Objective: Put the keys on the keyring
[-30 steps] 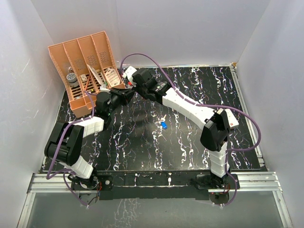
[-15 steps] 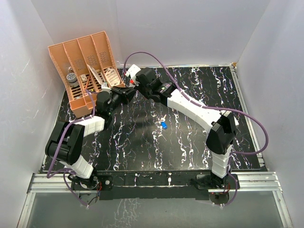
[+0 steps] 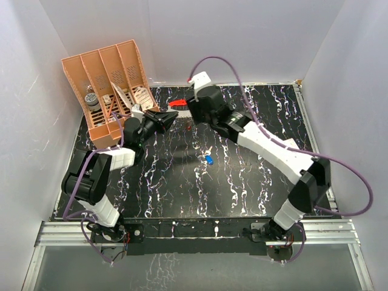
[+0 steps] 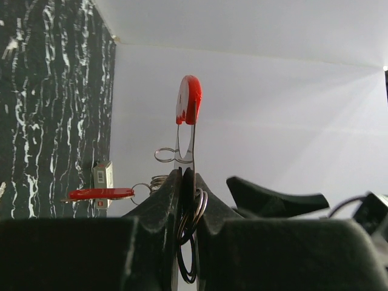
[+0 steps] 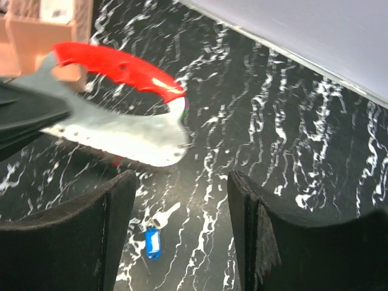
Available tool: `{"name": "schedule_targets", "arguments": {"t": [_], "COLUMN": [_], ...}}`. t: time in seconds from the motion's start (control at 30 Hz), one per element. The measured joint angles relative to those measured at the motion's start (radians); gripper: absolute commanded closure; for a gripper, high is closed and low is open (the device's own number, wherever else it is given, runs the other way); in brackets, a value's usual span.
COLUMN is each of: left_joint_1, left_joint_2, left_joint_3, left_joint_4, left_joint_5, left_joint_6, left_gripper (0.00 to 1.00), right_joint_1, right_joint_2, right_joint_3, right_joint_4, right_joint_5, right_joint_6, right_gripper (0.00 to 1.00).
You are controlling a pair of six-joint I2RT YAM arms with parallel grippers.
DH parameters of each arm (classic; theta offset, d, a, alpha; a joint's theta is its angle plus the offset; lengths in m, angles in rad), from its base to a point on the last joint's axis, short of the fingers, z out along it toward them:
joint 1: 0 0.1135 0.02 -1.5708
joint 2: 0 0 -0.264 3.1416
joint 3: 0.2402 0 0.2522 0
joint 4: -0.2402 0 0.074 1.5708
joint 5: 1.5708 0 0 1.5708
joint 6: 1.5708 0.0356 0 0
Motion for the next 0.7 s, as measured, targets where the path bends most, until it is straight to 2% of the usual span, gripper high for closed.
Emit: {"name": "schedule_targets", "arguments": {"t": [0.17, 0.37, 0.5, 0.7], "left_joint_1": [0.015, 0.04, 0.061, 0.078], "left_joint_2": [0.023, 0.149, 0.21, 0.209], "left_joint_3": [-0.025, -0.04, -0.056, -0.064], "left_joint_4": [0.157, 0.347, 0.358, 0.367], "left_joint_5": [0.072, 0.167, 0.213, 0.266], "left_joint_6": [0.005, -0.037, -0.06, -0.051], "left_gripper": [1.0, 1.0, 1.0, 1.0], "right_joint_1": [-0.087, -0.14, -0.155, -0.18], "right_joint_2": [-0.137, -0.271, -0.324, -0.358], "right_joint_3": [-0.156, -0.364, -0.439, -0.497], "right_joint_4": [0.118, 0.217, 0.246, 0.296], "right_joint_5": [0.036, 0.065, 0.053, -0.014], "right_joint_6": [0.104, 0.206, 0.243, 0.275], "right_gripper": [0.35, 0.35, 0.35, 0.35]}}
